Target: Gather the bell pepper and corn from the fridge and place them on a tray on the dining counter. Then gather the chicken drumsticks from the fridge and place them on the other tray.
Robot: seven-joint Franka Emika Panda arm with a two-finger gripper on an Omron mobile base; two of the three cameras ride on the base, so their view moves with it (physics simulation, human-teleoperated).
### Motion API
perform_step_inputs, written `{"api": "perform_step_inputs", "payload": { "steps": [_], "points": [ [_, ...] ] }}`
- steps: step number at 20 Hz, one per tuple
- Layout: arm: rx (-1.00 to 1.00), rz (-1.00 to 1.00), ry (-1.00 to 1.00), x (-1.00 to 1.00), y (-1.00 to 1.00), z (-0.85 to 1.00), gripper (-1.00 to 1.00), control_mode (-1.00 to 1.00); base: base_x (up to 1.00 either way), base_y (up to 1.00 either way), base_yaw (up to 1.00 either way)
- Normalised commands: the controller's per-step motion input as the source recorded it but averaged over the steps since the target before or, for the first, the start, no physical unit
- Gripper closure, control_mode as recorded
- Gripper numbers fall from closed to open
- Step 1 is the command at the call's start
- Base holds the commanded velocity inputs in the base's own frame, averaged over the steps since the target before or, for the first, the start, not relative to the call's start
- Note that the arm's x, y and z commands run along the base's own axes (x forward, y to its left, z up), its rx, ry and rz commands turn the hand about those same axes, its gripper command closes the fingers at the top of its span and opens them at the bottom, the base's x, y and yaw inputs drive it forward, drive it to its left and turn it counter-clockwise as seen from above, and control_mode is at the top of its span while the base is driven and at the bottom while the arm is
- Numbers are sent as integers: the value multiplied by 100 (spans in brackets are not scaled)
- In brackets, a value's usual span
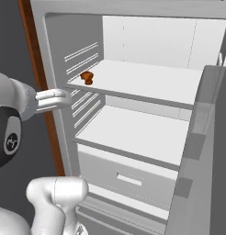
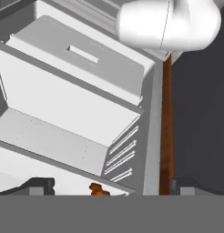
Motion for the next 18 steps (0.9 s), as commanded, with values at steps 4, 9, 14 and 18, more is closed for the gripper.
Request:
{"api": "perform_step_inputs", "payload": {
  "steps": [4,9,14,18],
  "points": [
    [3,9,0,6,-15,23,-100,-100,0,0,0],
    [2,9,0,22,-11,25,-100,-100,0,0,0],
    [1,3,0,30,-16,-2,-100,-100,0,0,0],
    [0,2,0,27,-5,-11,-100,-100,0,0,0]
  ]
}}
